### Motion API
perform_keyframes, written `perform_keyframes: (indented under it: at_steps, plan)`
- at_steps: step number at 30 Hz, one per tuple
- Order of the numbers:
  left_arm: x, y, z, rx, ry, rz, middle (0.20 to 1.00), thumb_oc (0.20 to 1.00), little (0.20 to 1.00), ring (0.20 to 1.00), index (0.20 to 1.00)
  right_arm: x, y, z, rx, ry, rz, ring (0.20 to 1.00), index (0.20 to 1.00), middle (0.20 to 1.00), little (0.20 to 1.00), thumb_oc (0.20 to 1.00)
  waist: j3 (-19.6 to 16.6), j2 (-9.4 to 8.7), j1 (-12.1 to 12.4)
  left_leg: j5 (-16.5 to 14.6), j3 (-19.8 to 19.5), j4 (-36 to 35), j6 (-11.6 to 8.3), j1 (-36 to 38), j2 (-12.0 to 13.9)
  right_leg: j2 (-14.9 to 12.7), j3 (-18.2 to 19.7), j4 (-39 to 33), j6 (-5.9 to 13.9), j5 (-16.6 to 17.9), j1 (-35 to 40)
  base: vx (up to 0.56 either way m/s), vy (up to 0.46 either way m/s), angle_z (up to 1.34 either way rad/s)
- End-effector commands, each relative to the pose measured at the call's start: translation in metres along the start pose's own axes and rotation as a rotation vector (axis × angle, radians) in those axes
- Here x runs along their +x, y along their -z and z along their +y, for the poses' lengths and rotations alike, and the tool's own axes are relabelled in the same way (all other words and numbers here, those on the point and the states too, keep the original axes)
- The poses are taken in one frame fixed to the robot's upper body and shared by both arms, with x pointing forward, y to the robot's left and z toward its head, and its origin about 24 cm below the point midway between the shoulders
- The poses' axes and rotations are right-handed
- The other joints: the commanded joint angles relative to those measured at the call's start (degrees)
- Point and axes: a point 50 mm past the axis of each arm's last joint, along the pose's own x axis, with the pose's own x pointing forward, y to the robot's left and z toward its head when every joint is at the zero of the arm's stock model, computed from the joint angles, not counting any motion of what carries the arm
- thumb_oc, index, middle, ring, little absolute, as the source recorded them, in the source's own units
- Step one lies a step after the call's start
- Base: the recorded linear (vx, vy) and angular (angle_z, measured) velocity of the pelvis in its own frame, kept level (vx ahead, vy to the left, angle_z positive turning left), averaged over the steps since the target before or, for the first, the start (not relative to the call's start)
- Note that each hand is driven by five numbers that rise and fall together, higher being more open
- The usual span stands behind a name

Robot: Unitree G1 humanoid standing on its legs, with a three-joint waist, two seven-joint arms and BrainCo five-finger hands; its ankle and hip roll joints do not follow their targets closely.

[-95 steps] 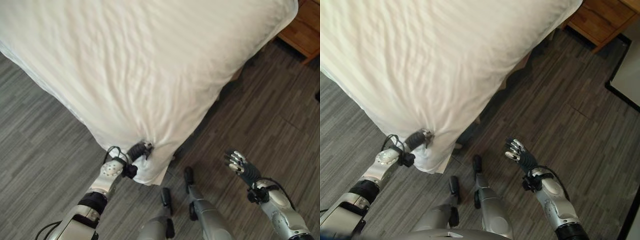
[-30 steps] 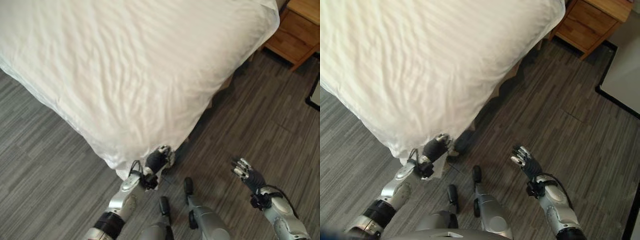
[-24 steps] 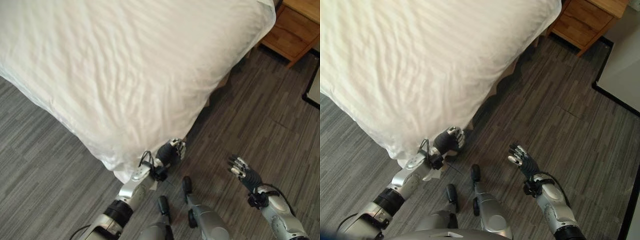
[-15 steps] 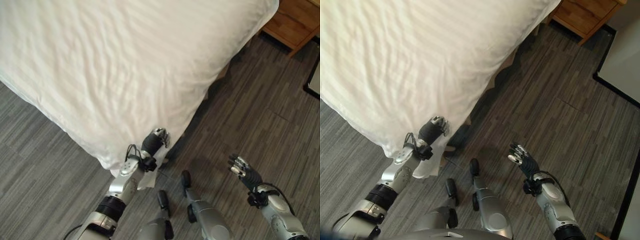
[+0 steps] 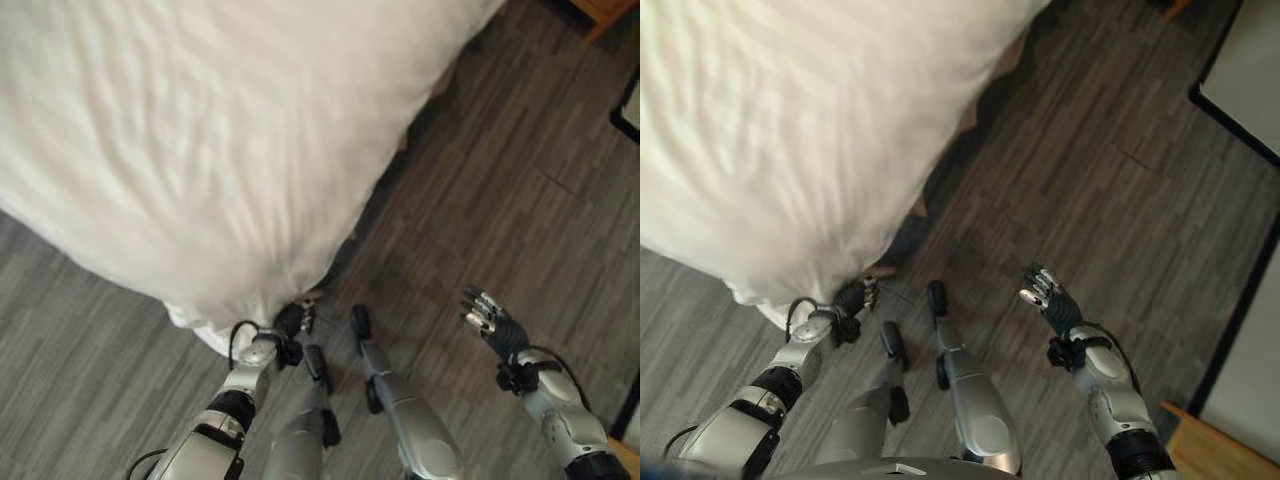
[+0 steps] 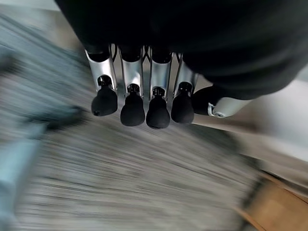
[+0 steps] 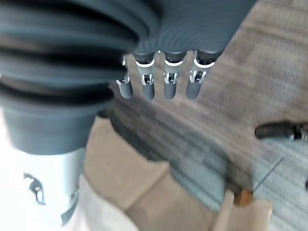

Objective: Making the bed.

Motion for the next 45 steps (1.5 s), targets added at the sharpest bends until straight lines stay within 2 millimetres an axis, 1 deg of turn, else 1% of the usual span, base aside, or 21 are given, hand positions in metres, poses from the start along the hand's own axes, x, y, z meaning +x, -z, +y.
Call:
perform_keyframes:
  at_steps: [1,7,11,12,13,14,17,18,21,22,26,27,28,30,33,34,37,39,40,42,45]
  plan:
    - [-0.005,0.013,0.015,0.179,-0.046,0.081,0.2,0.2,0.2,0.2,0.2,-0.003,-0.004,0.0,0.015,0.019,-0.054,1.0,1.0,1.0,1.0,1.0,-2.3,0.15,0.8,3.1,-0.5,0.3,-2.15,-2.0,1.3,1.0,-1.7,0.7,4.02,-5.0,5.1,0.02,-0.035,-0.07]
    - [-0.01,0.032,0.002,0.305,0.009,0.118,0.2,0.2,0.2,0.2,0.2,-0.005,-0.001,0.001,0.001,0.006,-0.035,1.0,1.0,1.0,1.0,1.0,-3.2,0.69,1.1,2.3,-0.4,0.3,-2.05,-0.5,1.5,1.0,-1.3,0.7,3.78,-5.4,6.3,0.01,-0.01,-0.01]
    - [-0.01,0.029,-0.043,0.375,0.209,0.035,0.2,0.2,0.2,0.2,0.2,-0.006,0.008,-0.006,-0.023,0.042,0.01,1.0,1.0,1.0,1.0,1.0,-4.8,2.51,1.9,1.3,-0.6,0.3,-1.71,2.4,1.3,0.6,-1.4,0.7,3.73,-6.4,9.2,0.01,0.007,0.0]
    - [-0.012,0.029,-0.065,0.378,0.308,0.015,0.495,0.495,0.495,0.495,0.495,-0.007,0.025,-0.014,-0.014,0.088,0.084,1.0,1.0,1.0,1.0,1.0,-6.2,3.43,2.1,0.9,-0.6,0.3,-1.63,4.2,1.1,0.5,-1.6,0.7,3.75,-6.8,11.0,0.01,0.02,0.05]
    - [-0.012,0.029,-0.065,0.378,0.308,0.015,0.655,0.655,0.655,0.655,0.655,-0.007,0.025,-0.014,-0.014,0.088,0.084,1.0,1.0,1.0,1.0,1.0,-6.1,3.42,2.1,0.8,-0.6,0.3,-1.63,4.4,1.1,0.5,-1.6,0.7,3.75,-6.8,11.1,0.01,0.032,0.07]
    - [-0.013,0.025,-0.083,0.389,0.389,-0.006,1.0,1.0,1.0,1.0,1.0,-0.009,0.038,-0.021,-0.017,0.132,0.148,1.0,1.0,1.0,1.0,1.0,-6.9,3.88,2.1,0.5,-0.7,0.3,-1.56,5.4,0.9,0.4,-1.6,0.7,3.8,-7.2,12.2,-0.01,0.03,0.11]
    - [-0.019,0.013,-0.117,0.418,0.572,-0.059,1.0,1.0,1.0,1.0,1.0,-0.026,0.073,-0.044,-0.012,0.262,0.317,1.0,1.0,1.0,1.0,1.0,-8.4,5.28,1.8,-0.6,-0.5,0.3,-1.22,9.0,0.4,-0.1,-1.7,0.7,4.23,-7.9,15.7,-0.04,0.105,0.11]
    - [-0.027,-0.001,-0.145,0.391,0.717,-0.115,1.0,1.0,1.0,1.0,1.0,-0.052,0.098,-0.064,0.01,0.388,0.446,1.0,1.0,1.0,1.0,1.0,-9.0,6.49,0.7,-1.3,-0.2,0.3,-0.91,10.9,-0.2,-0.5,-1.4,0.7,4.89,-8.0,17.4,-0.13,0.19,0.0]
    - [-0.032,-0.011,-0.157,0.365,0.789,-0.154,1.0,1.0,1.0,1.0,1.0,-0.071,0.109,-0.075,0.029,0.459,0.498,1.0,1.0,1.0,1.0,1.0,-8.9,7.06,-0.3,-1.5,1.1,0.3,-0.52,11.6,-0.6,-0.8,-0.4,0.7,5.8,-7.0,17.3,-0.18,0.163,-0.15]
    - [-0.036,-0.029,-0.165,0.338,0.825,-0.226,1.0,1.0,1.0,1.0,1.0,-0.08,0.108,-0.083,0.071,0.526,0.477,1.0,1.0,1.0,1.0,1.0,-8.3,7.23,-1.9,-2.3,4.3,0.3,-0.01,11.8,-0.6,-0.9,0.8,0.7,8.07,-3.7,16.2,-0.25,0.131,-0.41]
    - [-0.035,-0.042,-0.157,0.248,0.788,-0.279,1.0,1.0,1.0,1.0,1.0,-0.087,0.099,-0.084,0.117,0.567,0.38,1.0,1.0,1.0,1.0,1.0,-7.8,7.39,-3.9,-2.2,7.6,0.3,0.16,11.6,0.2,-1.7,3.8,1.0,9.48,-1.0,14.9,-0.22,0.041,-1.14]
    - [-0.032,-0.046,-0.144,0.243,0.707,-0.309,1.0,1.0,1.0,1.0,1.0,-0.084,0.096,-0.081,0.159,0.595,0.318,1.0,1.0,1.0,1.0,1.0,-7.4,8.23,-3.6,-2.0,9.4,0.3,0.23,12.6,1.8,-3.1,-2.4,6.7,7.76,-6.5,15.0,-0.21,-0.014,-0.97]
    - [-0.032,-0.046,-0.144,0.244,0.706,-0.309,1.0,1.0,1.0,1.0,1.0,-0.084,0.096,-0.081,0.16,0.595,0.318,1.0,1.0,1.0,1.0,1.0,-7.4,8.19,-3.6,-1.9,9.4,0.3,0.22,12.5,1.8,-3.1,-2.4,7.0,7.72,-6.7,14.9,-0.14,0.003,-0.86]
    - [-0.029,-0.048,-0.102,0.192,0.502,-0.346,1.0,1.0,1.0,1.0,1.0,-0.074,0.086,-0.074,0.193,0.589,0.228,1.0,1.0,1.0,1.0,1.0,-8.0,9.06,-0.6,-1.6,14.1,0.3,-0.9,15.2,3.2,-7.6,-17.9,13.7,5.49,-13.4,19.9,-0.14,-0.069,-1.24]
    - [-0.048,-0.024,-0.038,-0.011,0.269,-0.34,1.0,1.0,1.0,1.0,1.0,-0.037,0.049,-0.048,0.085,0.429,0.08,1.0,1.0,1.0,1.0,1.0,-11.9,7.51,4.1,-1.6,20.9,0.3,-0.81,17.3,3.7,-12.0,-29.5,16.1,6.9,-10.8,27.7,-0.26,-0.427,-1.67]
    - [-0.057,-0.022,-0.017,-0.076,0.18,-0.369,1.0,1.0,1.0,1.0,1.0,-0.024,0.032,-0.036,0.033,0.334,0.026,1.0,1.0,1.0,1.0,1.0,-13.4,6.15,5.7,0.9,23.1,0.3,-2.59,15.5,4.7,-8.3,-29.3,5.1,6.52,-12.7,31.2,-0.35,-0.668,-1.29]
    - [-0.063,-0.014,0.0,-0.103,0.103,-0.365,1.0,1.0,1.0,1.0,1.0,-0.024,0.026,-0.032,-0.035,0.286,0.016,1.0,1.0,1.0,1.0,1.0,-13.6,4.79,6.4,4.1,23.3,0.3,-4.62,14.9,6.0,-6.2,-26.3,2.7,4.84,-13.3,30.9,-0.2,-0.493,-0.6]
    - [-0.072,-0.012,0.01,-0.132,0.063,-0.385,1.0,1.0,1.0,1.0,1.0,-0.027,0.014,-0.034,-0.055,0.269,-0.023,1.0,1.0,1.0,1.0,1.0,-13.5,3.99,6.8,5.7,22.5,0.3,-5.46,15.3,6.7,-5.0,-26.0,0.7,3.66,-14.6,32.5,-0.1,-0.413,-0.08]
    - [-0.081,-0.01,0.017,-0.194,0.018,-0.425,1.0,1.0,1.0,1.0,1.0,-0.019,-0.002,-0.035,-0.132,0.218,-0.058,1.0,1.0,1.0,1.0,1.0,-11.5,2.44,11.4,4.7,5.4,11.9,-5.64,11.6,5.5,-4.5,-21.6,0.7,2.4,-15.4,32.9,-0.12,-0.331,-0.11]
    - [-0.087,-0.01,0.026,-0.209,-0.032,-0.446,1.0,1.0,1.0,1.0,1.0,-0.015,-0.011,-0.032,-0.145,0.186,-0.079,1.0,1.0,1.0,1.0,1.0,-10.8,1.97,13.1,0.4,-3.8,16.5,-3.55,10.7,3.8,-4.5,-18.9,0.7,1.96,-15.1,32.6,-0.09,-0.278,-1.1]
    - [-0.098,-0.011,0.04,-0.233,-0.081,-0.488,1.0,1.0,1.0,1.0,1.0,-0.023,-0.025,-0.034,-0.171,0.142,-0.122,1.0,1.0,1.0,1.0,1.0,-12.3,1.76,12.6,-1.0,-2.2,17.1,-2.78,12.9,4.7,-3.9,-17.5,0.7,1.53,-15.1,32.8,0.01,-0.118,-1.6]
